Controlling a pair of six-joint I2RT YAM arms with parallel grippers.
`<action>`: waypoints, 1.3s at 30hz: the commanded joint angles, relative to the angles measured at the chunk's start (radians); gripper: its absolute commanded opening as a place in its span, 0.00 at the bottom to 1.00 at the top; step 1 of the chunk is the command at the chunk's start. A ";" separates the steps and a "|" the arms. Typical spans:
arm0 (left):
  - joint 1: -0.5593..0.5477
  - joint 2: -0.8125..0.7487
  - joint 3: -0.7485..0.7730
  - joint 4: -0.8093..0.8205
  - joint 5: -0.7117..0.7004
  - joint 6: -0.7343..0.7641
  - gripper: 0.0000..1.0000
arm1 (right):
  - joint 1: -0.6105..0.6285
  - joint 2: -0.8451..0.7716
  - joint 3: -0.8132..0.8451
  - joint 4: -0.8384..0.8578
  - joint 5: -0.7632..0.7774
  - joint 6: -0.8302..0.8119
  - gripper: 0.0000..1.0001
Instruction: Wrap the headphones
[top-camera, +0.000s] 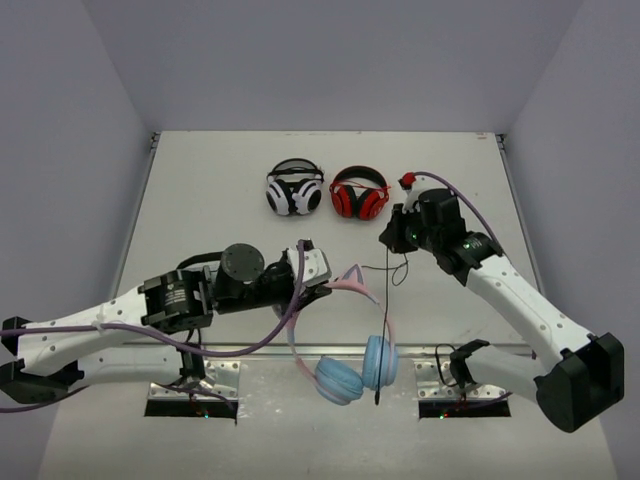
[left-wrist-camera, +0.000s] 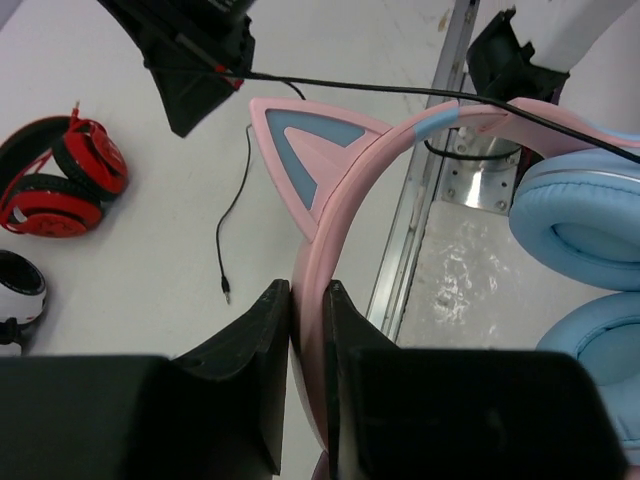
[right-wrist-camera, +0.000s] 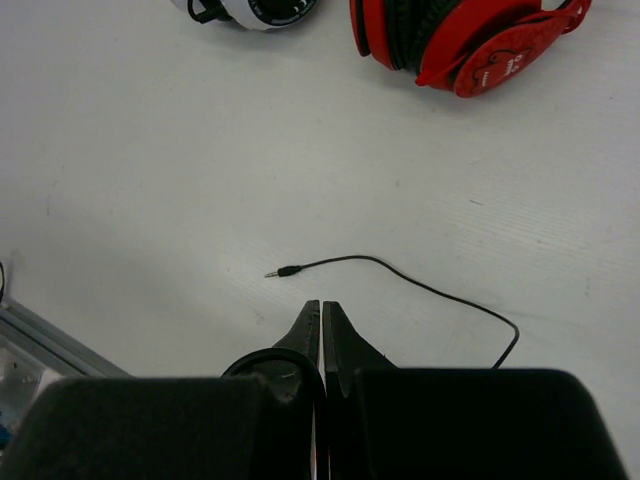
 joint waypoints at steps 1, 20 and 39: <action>-0.013 -0.080 0.077 0.180 0.163 -0.042 0.01 | -0.007 -0.015 -0.015 0.104 -0.024 0.013 0.01; -0.012 -0.138 0.088 0.663 -0.279 -0.385 0.00 | -0.006 -0.225 -0.175 0.674 -0.655 0.299 0.01; 0.070 0.189 0.438 0.681 -1.078 -0.471 0.00 | 0.048 -0.158 -0.302 0.889 -0.618 0.316 0.01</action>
